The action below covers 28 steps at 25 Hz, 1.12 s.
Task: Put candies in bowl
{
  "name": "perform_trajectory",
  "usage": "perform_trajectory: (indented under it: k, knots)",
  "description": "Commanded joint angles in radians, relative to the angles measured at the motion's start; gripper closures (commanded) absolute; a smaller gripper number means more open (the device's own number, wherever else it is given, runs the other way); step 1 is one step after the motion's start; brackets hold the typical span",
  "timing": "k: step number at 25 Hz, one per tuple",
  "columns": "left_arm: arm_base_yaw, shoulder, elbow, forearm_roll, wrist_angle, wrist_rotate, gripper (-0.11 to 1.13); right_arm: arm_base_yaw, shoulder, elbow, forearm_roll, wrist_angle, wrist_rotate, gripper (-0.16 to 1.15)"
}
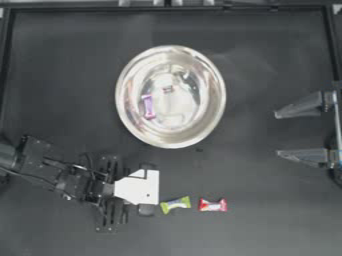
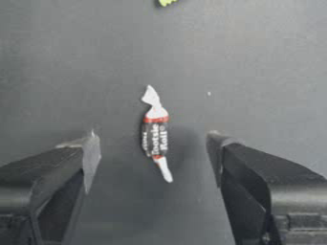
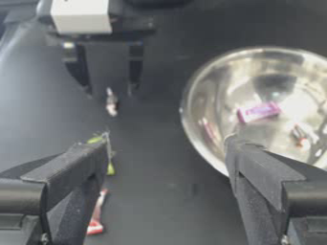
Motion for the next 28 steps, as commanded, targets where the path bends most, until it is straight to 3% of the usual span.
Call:
perform_trajectory:
  k: [1, 12, 22, 28]
  knots:
    - [-0.002, -0.005, -0.032, -0.002, 0.002, 0.003, 0.05, -0.002, 0.003, -0.009, 0.002, -0.017, 0.002, -0.01]
    - [-0.002, 0.028, -0.035, -0.003, 0.002, -0.002, 0.1, -0.002, 0.003, -0.008, 0.002, -0.023, 0.002, -0.01]
    - [-0.002, 0.026, -0.034, -0.035, -0.015, 0.005, 0.65, 0.0, 0.003, -0.006, 0.0, -0.023, 0.002, 0.0]
    - [-0.005, -0.043, -0.034, -0.04, -0.054, 0.008, 0.68, 0.0, 0.003, -0.006, -0.002, -0.023, 0.002, 0.0]
